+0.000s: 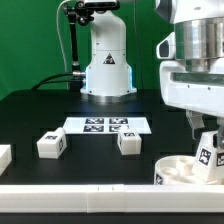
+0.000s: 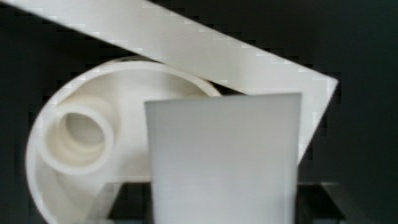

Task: Assemble stool

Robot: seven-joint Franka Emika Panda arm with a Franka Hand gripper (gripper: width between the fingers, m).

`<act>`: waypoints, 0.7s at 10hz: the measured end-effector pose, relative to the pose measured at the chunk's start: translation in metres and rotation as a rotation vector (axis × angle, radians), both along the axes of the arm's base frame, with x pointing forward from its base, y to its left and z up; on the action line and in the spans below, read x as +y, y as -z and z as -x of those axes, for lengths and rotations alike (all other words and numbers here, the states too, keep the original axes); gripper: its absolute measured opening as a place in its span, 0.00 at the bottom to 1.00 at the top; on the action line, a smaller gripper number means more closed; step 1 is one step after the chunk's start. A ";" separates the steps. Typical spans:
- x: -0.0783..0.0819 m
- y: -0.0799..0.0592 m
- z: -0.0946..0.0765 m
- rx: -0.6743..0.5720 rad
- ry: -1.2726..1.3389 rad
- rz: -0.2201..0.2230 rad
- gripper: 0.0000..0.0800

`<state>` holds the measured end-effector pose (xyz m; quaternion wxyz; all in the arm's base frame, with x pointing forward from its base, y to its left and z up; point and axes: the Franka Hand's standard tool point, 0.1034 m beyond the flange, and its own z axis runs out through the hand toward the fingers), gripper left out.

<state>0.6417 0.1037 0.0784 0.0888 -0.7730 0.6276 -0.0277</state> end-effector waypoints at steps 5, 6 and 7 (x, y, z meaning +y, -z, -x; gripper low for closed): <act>0.002 0.000 0.001 -0.005 0.514 -0.164 0.43; 0.002 0.000 0.001 -0.001 0.559 -0.181 0.43; 0.002 0.000 0.001 0.010 0.655 -0.212 0.43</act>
Offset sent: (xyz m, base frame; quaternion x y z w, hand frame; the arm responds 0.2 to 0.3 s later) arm -0.0106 0.0049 -0.0048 0.0218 -0.0301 0.2649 0.9636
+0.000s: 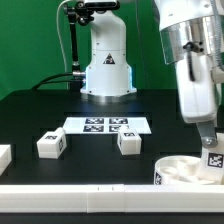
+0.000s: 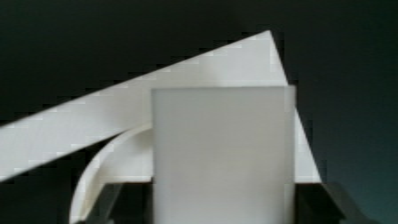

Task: Assemble stool

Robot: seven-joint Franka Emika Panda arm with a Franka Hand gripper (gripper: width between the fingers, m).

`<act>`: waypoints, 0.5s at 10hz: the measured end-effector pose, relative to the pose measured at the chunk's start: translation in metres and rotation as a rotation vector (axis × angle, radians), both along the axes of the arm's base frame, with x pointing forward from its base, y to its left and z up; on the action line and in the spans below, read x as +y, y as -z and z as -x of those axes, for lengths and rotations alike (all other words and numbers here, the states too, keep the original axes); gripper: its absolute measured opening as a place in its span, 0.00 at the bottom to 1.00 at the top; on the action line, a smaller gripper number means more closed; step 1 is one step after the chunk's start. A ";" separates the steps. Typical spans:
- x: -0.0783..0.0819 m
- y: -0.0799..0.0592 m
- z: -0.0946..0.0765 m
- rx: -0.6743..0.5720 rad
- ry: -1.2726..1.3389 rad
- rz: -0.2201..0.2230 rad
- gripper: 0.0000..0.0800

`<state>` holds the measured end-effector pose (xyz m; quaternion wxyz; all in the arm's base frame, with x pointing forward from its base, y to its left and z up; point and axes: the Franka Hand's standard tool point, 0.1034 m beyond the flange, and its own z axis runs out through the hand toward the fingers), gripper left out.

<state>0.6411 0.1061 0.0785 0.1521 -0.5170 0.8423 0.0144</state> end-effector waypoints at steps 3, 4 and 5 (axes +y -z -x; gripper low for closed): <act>0.001 0.001 0.001 0.030 0.164 -0.055 0.43; 0.001 0.001 0.001 0.033 0.183 -0.059 0.43; 0.001 0.001 0.001 0.039 0.223 -0.075 0.43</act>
Offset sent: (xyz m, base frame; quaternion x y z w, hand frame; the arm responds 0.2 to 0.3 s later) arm 0.0000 0.0000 0.0000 0.0000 0.0000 0.1296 0.9916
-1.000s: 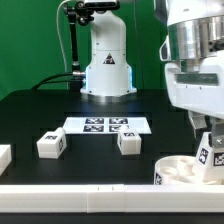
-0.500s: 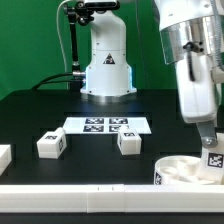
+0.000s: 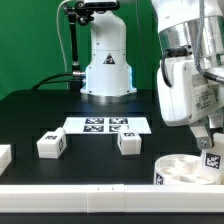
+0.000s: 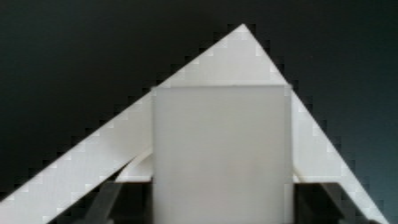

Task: Assemble stool

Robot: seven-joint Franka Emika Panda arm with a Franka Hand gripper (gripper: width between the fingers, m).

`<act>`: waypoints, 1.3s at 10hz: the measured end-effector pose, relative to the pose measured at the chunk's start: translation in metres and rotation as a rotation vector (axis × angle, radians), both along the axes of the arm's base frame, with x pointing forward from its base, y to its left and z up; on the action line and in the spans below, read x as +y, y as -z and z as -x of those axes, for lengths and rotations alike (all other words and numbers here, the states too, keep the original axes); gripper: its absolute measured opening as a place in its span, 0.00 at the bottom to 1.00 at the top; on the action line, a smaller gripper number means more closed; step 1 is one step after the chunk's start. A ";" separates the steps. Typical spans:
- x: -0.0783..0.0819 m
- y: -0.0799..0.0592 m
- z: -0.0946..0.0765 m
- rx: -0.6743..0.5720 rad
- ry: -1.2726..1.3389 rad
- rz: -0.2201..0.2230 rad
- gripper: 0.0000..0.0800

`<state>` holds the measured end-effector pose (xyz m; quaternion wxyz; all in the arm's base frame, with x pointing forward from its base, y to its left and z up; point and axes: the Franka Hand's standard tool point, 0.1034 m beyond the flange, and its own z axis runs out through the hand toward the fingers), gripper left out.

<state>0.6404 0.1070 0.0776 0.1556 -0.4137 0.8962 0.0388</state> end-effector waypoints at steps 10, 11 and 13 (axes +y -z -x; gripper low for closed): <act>0.004 -0.007 0.003 -0.029 -0.028 -0.011 0.78; 0.001 -0.015 0.001 -0.052 -0.080 0.004 0.81; -0.003 -0.029 0.002 -0.098 -0.232 0.046 0.81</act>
Offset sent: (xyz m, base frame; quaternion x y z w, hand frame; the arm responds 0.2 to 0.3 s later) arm -0.0135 -0.0092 0.0025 0.0386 0.0304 0.2575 0.9650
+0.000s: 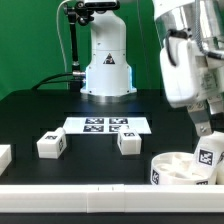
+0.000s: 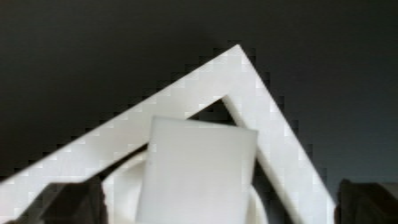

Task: Assemble stool

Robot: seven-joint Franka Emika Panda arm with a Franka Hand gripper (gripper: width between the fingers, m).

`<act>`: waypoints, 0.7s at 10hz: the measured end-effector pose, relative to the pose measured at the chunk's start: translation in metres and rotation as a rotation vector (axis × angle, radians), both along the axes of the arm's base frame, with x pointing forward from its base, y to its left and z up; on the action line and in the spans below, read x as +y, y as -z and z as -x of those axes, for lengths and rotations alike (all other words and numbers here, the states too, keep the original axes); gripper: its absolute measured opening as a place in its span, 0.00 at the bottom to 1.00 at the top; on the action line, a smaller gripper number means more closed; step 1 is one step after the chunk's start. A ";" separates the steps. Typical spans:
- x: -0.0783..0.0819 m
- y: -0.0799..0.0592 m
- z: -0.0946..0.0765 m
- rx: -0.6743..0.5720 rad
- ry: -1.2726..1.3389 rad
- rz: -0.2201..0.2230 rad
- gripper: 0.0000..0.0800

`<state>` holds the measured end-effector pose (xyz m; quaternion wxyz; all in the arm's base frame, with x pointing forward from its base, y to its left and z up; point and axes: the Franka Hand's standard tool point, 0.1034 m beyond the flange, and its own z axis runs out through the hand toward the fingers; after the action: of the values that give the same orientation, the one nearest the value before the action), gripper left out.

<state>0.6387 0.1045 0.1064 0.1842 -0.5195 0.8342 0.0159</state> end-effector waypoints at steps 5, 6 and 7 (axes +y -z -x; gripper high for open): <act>-0.002 -0.006 0.001 0.007 -0.045 -0.006 0.81; -0.002 -0.005 0.001 0.008 -0.045 -0.006 0.81; -0.003 -0.005 0.001 0.008 -0.045 -0.006 0.81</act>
Offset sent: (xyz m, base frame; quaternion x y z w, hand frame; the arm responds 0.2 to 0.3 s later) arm 0.0000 0.0000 0.0000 0.0000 0.0000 0.0000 1.0000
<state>0.6377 0.1019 0.1115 0.1820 -0.5377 0.8229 0.0247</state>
